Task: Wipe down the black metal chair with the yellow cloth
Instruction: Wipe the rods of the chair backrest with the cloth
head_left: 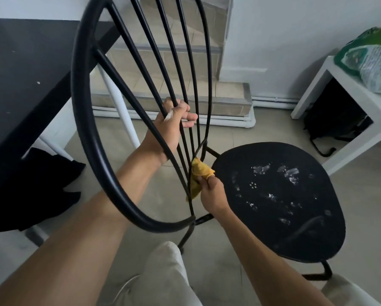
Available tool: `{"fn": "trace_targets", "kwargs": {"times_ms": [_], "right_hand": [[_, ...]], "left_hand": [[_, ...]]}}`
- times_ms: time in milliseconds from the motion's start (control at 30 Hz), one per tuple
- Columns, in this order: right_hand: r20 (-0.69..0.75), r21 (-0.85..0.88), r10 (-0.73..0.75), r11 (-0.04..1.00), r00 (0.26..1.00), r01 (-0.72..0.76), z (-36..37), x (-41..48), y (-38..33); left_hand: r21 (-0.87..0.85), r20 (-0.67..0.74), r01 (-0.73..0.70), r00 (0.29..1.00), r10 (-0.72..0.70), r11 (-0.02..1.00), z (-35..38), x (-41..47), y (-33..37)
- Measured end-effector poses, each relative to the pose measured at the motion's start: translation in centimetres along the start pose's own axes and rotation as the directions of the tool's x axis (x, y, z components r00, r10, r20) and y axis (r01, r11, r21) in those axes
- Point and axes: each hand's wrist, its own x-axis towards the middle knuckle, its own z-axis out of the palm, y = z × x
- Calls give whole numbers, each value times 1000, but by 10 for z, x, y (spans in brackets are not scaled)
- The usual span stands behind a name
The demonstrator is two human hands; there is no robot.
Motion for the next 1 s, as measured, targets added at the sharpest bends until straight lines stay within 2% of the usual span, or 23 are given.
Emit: {"fn": "trace_targets", "kwargs": {"times_ms": [100, 200, 267, 333, 367, 400, 433, 500, 600, 667, 767, 833, 933, 1000], "right_hand": [[88, -200, -68, 976, 994, 85, -7, -38, 32], [202, -406, -217, 869, 955, 283, -21, -72, 60], [303, -469, -373, 743, 877, 478, -31, -87, 71], [398, -553, -527, 515, 751, 655, -43, -94, 80], [440, -591, -587, 381, 680, 711, -50, -96, 84], [470, -617, -609, 292, 639, 731, -56, -96, 88], [480, -639, -601, 261, 639, 724, -60, -96, 89], [438, -692, -562, 288, 702, 662, -55, -99, 87], [296, -701, -526, 447, 797, 555, -19, -111, 80], [274, -641, -510, 535, 815, 550, -6, -113, 76], [346, -643, -551, 450, 759, 620, -29, -100, 74], [343, -669, -522, 448, 781, 594, -37, -98, 69], [211, -620, -407, 647, 889, 443, -15, -109, 58], [97, -465, -274, 837, 957, 287, -5, -106, 42]], "left_hand": [[19, -5, -1, 1000, 2, 1000, -1, 2, -2], [-4, -22, -3, 1000, 3, 1000, 1, 2, 0], [-16, -27, -9, 1000, 8, 1000, 1, 2, 2], [-11, -29, -2, 1000, 2, 1000, 2, 1, 3], [-7, -29, -1, 1000, 0, 1000, 2, 0, 4], [-3, -29, 1, 1000, -1, 1000, 2, 0, 4], [3, -27, 3, 1000, -3, 1000, 2, -1, 4], [5, -24, 9, 1000, -9, 1000, 3, -2, 5], [-35, -35, 11, 999, -12, 999, 3, -3, 5], [-22, -34, 27, 999, -28, 999, 2, -3, 4], [-29, -3, 6, 1000, -6, 1000, 1, -4, 4], [-25, 12, -20, 1000, 21, 999, 0, -2, 4], [-22, 8, -25, 1000, 25, 999, -1, -1, 2], [-19, 3, -31, 1000, 31, 999, -1, 0, 1]]}}
